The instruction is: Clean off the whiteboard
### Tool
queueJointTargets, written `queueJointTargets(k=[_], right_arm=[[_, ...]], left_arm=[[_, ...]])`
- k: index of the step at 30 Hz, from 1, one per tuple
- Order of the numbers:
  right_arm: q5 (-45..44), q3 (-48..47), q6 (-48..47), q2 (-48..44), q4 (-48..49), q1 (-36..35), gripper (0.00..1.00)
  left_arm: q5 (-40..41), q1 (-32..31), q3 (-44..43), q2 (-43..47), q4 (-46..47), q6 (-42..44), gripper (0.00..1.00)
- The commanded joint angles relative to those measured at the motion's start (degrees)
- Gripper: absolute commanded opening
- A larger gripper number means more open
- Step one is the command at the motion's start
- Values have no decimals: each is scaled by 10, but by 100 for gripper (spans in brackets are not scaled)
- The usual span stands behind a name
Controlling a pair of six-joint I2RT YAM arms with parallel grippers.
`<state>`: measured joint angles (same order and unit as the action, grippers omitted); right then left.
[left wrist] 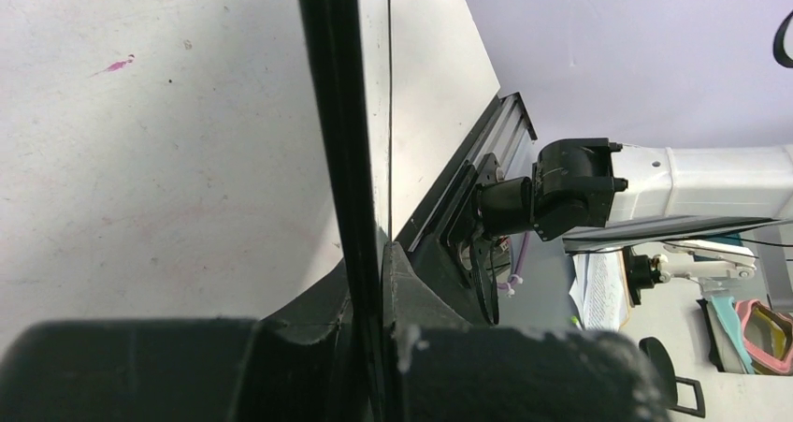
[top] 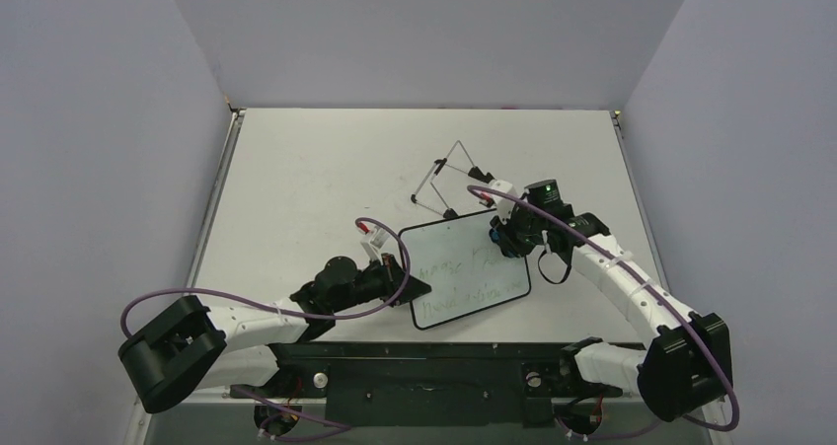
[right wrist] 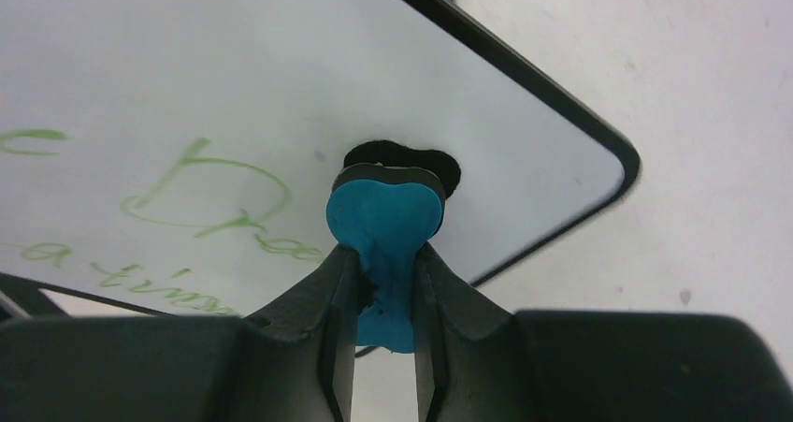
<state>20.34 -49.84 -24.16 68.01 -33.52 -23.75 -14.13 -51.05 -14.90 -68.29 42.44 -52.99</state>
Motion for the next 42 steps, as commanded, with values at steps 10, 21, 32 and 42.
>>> queueJointTargets(k=[10, 21, 32, 42], right_arm=[[271, -46, -74, -154, -115, 218, 0], [274, -24, -39, -178, -107, 360, 0], [273, -21, -38, -178, -103, 365, 0], [273, -19, -41, -171, -102, 367, 0]], left_arm=[[33, 8, -24, 63, 73, 39, 0], [76, 22, -93, 70, 46, 85, 0], [129, 42, -153, 60, 30, 122, 0], [136, 68, -194, 18, 46, 145, 0]])
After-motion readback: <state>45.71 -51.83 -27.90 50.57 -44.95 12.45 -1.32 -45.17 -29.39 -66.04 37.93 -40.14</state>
